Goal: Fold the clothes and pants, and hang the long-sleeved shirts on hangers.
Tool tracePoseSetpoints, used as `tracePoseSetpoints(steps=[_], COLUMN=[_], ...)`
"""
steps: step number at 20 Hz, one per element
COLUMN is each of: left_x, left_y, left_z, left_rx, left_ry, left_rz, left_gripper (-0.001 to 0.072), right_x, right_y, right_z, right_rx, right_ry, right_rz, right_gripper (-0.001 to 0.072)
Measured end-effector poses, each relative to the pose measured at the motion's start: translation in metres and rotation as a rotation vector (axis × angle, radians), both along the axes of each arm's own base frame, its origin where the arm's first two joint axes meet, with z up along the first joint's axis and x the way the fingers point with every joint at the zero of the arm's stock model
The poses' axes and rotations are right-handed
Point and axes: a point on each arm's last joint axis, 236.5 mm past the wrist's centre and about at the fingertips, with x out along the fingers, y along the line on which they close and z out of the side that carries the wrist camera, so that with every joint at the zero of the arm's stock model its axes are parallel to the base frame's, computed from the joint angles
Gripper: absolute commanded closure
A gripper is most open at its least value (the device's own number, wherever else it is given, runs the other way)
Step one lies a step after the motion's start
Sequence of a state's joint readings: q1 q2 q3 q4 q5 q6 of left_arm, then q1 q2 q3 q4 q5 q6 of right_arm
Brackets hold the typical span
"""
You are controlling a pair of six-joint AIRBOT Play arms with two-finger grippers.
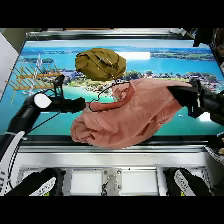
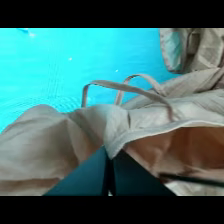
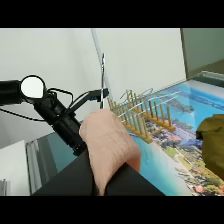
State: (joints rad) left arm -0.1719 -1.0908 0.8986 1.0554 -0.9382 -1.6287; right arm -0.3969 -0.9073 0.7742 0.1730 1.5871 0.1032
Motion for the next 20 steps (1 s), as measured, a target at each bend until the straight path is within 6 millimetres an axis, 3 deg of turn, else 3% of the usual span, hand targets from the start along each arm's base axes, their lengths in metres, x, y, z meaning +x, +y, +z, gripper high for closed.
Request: tracePoseSetpoints(steps=[3, 9, 15, 20], left_x=[-0.004, -0.009, -0.017, -0.033], left_y=[0.006, 0.003, -0.009, -0.037], left_z=[0.036, 0.134, 0.214, 0.248], left_rx=[-0.012, -0.030, -0.045, -0.060], left_ry=[-0.082, -0.264, -0.414, -0.490], left_rz=[0.000, -0.061, -0.123, -0.210], left_gripper=[0.0701, 0.0701, 0.0701, 0.0701], right_x=[0.002, 0.004, -0.001, 0.004], right_y=[-0.004, -0.009, 0.015, 0.043], right_z=[-0.020, -0.054, -0.053, -0.047], right_rx=[0.081, 0.216, 0.315, 0.437], right_ry=[0.022, 0.082, 0.052, 0.026], right_rz=[-0.025, -0.044, 0.038, 0.076], right_gripper=[0.0709, 0.0708, 0.0709, 0.0708])
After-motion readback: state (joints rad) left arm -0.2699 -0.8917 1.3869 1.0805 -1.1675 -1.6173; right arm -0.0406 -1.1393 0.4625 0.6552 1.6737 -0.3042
